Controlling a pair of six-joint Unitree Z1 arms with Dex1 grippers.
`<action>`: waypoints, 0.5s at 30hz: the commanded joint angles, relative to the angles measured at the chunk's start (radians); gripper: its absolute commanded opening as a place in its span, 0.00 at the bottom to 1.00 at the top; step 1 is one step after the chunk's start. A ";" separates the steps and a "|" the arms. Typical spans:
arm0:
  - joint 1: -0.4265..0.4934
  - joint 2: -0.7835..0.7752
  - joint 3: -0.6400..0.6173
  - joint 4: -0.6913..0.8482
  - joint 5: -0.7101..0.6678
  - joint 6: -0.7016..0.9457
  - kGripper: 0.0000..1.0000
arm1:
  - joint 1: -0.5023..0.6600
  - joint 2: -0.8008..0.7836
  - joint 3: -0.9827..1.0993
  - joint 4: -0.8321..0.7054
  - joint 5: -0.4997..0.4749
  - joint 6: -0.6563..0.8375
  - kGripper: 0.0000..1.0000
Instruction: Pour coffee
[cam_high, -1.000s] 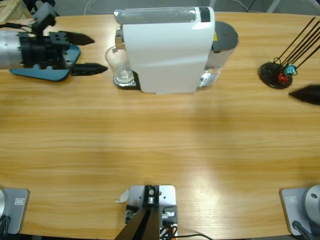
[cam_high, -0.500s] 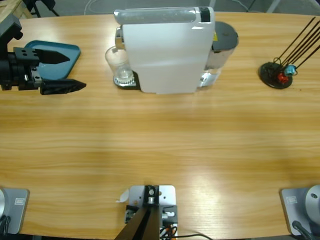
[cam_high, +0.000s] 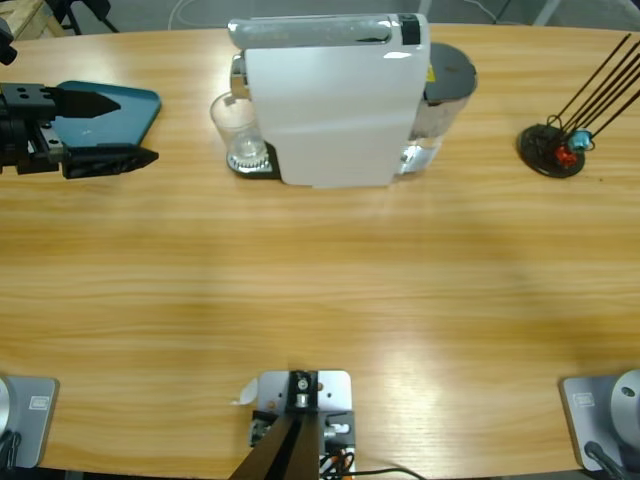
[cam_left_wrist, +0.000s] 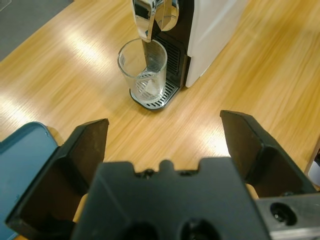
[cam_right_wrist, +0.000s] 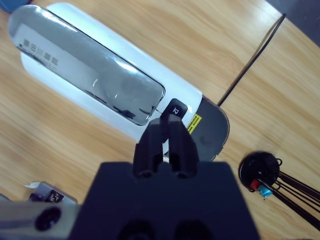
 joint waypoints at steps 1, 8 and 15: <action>-0.008 -0.027 0.031 0.017 0.011 -0.009 0.97 | -0.006 0.082 -0.012 0.039 0.012 0.013 0.00; -0.008 -0.030 0.039 0.013 0.011 -0.009 0.97 | -0.006 0.117 -0.049 0.038 -0.017 0.003 0.00; -0.008 -0.015 0.043 0.002 0.007 -0.011 0.97 | -0.010 0.126 -0.050 0.047 -0.064 -0.011 0.00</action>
